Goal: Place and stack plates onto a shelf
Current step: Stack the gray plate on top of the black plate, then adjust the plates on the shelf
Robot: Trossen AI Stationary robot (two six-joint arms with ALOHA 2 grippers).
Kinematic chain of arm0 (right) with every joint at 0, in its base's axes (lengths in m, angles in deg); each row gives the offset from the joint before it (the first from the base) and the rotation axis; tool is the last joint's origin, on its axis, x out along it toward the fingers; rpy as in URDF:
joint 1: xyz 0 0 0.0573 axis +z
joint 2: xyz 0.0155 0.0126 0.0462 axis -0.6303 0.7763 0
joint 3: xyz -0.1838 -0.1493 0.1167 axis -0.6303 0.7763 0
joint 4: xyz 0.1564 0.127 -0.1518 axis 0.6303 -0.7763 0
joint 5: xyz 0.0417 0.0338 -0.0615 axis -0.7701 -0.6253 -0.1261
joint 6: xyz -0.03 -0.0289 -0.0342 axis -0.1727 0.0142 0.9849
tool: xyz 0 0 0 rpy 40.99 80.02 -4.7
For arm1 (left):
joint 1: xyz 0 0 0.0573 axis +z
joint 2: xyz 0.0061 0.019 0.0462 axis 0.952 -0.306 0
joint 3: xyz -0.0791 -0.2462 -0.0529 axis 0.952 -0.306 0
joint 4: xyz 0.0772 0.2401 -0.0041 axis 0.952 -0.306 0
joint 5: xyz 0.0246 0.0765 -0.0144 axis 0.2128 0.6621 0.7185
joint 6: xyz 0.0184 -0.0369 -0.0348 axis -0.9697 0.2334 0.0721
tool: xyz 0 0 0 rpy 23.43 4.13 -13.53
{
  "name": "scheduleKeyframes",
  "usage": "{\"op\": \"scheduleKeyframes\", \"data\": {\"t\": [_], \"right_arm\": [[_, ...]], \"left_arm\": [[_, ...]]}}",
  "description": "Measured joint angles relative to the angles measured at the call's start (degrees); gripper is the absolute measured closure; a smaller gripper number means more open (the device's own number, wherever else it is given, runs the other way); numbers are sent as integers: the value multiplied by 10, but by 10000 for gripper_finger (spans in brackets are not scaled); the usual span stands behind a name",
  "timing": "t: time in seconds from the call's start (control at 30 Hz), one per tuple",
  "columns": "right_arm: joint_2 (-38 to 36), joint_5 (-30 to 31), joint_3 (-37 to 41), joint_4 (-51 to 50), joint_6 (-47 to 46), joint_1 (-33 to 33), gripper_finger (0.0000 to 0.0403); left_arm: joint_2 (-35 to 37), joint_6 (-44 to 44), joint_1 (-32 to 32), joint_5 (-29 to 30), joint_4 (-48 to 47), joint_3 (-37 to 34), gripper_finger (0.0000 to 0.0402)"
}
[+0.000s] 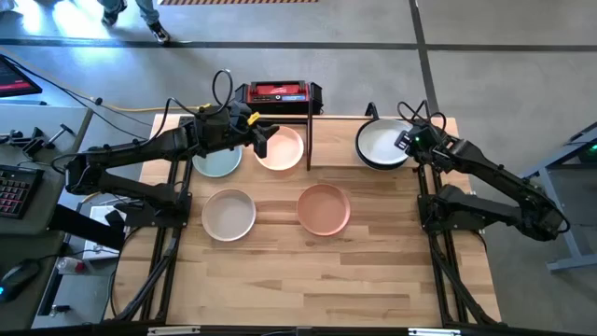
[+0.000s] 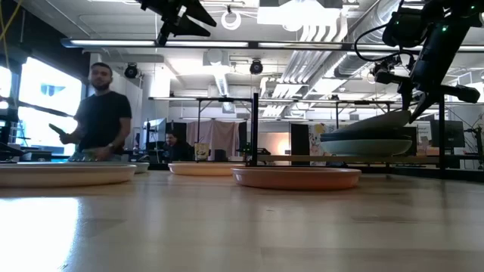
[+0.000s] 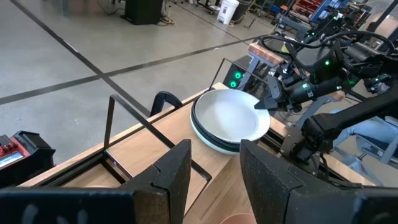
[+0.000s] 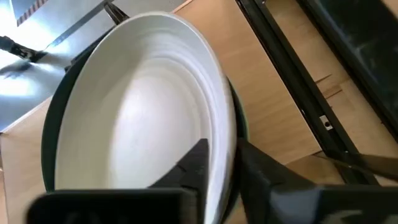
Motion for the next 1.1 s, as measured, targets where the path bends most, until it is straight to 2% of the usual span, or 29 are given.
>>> {"op": "scheduleKeyframes", "data": {"t": [0.13, 0.27, 0.53, 0.8, 0.9, 1.1], "right_arm": [[0, 0, 0, 0, 8, 0, 299], [-1, -1, 0, 8, 20, 0, 275], [-20, -40, 0, 33, 51, 0, 269], [-42, -47, 0, 34, 62, 0, 269], [-43, -80, 0, 48, 66, 0, 269], [-37, -202, 0, 94, 96, 7, 269]], "left_arm": [[0, 0, 0, 0, 0, 0, 275], [0, 0, 0, 0, 0, 0, 275], [0, 0, 0, 0, 0, 0, 275], [0, 0, 0, 0, 0, 0, 275], [0, 0, 0, 0, 0, 0, 275], [0, 0, 0, 0, 0, 0, 275]]}}
